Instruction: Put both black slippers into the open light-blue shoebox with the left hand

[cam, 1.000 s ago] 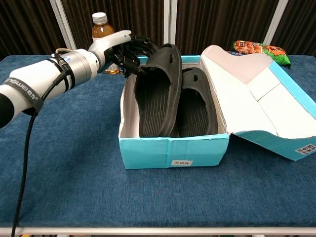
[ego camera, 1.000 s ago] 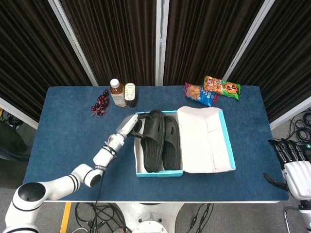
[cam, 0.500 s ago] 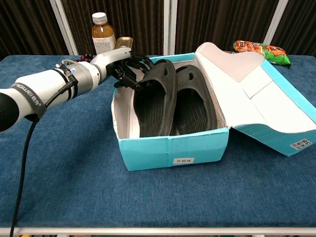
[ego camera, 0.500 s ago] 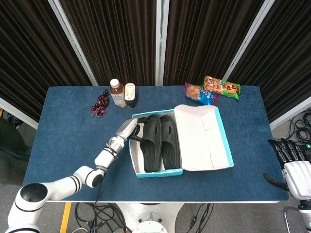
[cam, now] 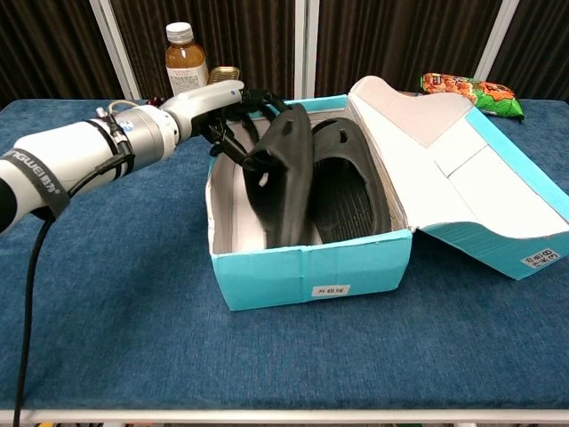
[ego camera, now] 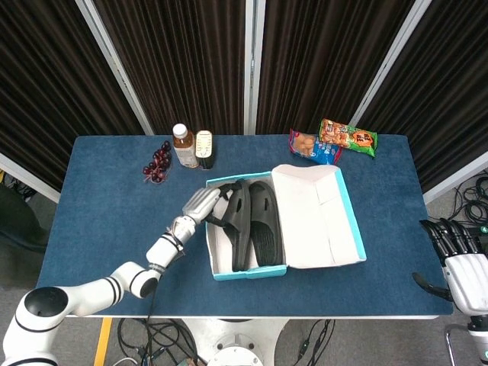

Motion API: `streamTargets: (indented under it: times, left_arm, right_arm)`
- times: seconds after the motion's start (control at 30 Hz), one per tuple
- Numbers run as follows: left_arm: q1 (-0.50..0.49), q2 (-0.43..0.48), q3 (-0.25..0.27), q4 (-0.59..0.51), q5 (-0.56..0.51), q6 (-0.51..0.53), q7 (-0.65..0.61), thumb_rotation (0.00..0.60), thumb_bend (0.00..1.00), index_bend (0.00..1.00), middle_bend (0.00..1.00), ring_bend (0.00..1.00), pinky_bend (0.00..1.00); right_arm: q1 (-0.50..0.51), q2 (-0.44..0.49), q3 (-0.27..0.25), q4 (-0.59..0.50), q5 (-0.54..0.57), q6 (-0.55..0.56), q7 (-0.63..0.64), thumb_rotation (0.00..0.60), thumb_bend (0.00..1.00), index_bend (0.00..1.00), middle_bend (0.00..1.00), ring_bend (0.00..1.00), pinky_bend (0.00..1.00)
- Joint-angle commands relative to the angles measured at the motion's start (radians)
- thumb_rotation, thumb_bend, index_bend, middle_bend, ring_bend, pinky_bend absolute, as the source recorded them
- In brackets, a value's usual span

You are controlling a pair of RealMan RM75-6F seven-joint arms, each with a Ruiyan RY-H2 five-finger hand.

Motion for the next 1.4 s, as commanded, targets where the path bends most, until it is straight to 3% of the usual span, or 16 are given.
streamTargets:
  times: [0.03, 0.27, 0.43, 0.67, 1.07, 1.23, 1.4]
  left_arm:
    - [-0.004, 0.053, 0.012, -0.056, 0.023, 0.006, 0.062, 0.600, 0.16, 0.12, 0.06, 0.01, 0.34]
    - [-0.024, 0.276, 0.036, -0.294, 0.026, -0.084, 0.197, 0.600, 0.17, 0.11, 0.05, 0.00, 0.23]
    - [-0.051, 0.371, 0.031, -0.409, 0.016, -0.149, 0.208, 0.600, 0.27, 0.12, 0.05, 0.00, 0.21]
    - [-0.130, 0.350, 0.044, -0.375, -0.044, -0.255, 0.274, 0.600, 0.38, 0.14, 0.06, 0.00, 0.20]
    - [-0.189, 0.293, 0.092, -0.306, -0.168, -0.292, 0.397, 0.600, 0.39, 0.16, 0.07, 0.00, 0.20]
    - [-0.189, 0.300, 0.104, -0.329, -0.204, -0.264, 0.434, 0.600, 0.39, 0.16, 0.07, 0.00, 0.20]
    - [-0.135, 0.373, 0.079, -0.433, -0.177, -0.142, 0.417, 0.600, 0.39, 0.16, 0.07, 0.00, 0.20]
  right_arm:
    - [-0.004, 0.001, -0.001, 0.001, -0.003, 0.006, 0.003, 0.600, 0.08, 0.00, 0.11, 0.00, 0.00]
    - [-0.013, 0.002, -0.004, 0.010, -0.008, 0.021, 0.013, 0.600, 0.08, 0.00, 0.11, 0.00, 0.00]
    - [-0.013, -0.001, -0.005, 0.016, -0.009, 0.020, 0.019, 0.600, 0.08, 0.00, 0.11, 0.00, 0.00]
    - [-0.011, -0.001, -0.002, 0.019, -0.003, 0.016, 0.023, 0.600, 0.08, 0.00, 0.11, 0.00, 0.00]
    - [-0.011, -0.005, -0.002, 0.027, 0.002, 0.012, 0.030, 0.600, 0.08, 0.00, 0.11, 0.00, 0.00]
    - [-0.014, -0.005, -0.002, 0.029, 0.000, 0.018, 0.031, 0.600, 0.08, 0.00, 0.11, 0.00, 0.00]
    - [-0.015, -0.003, -0.002, 0.029, -0.001, 0.021, 0.035, 0.600, 0.08, 0.00, 0.11, 0.00, 0.00]
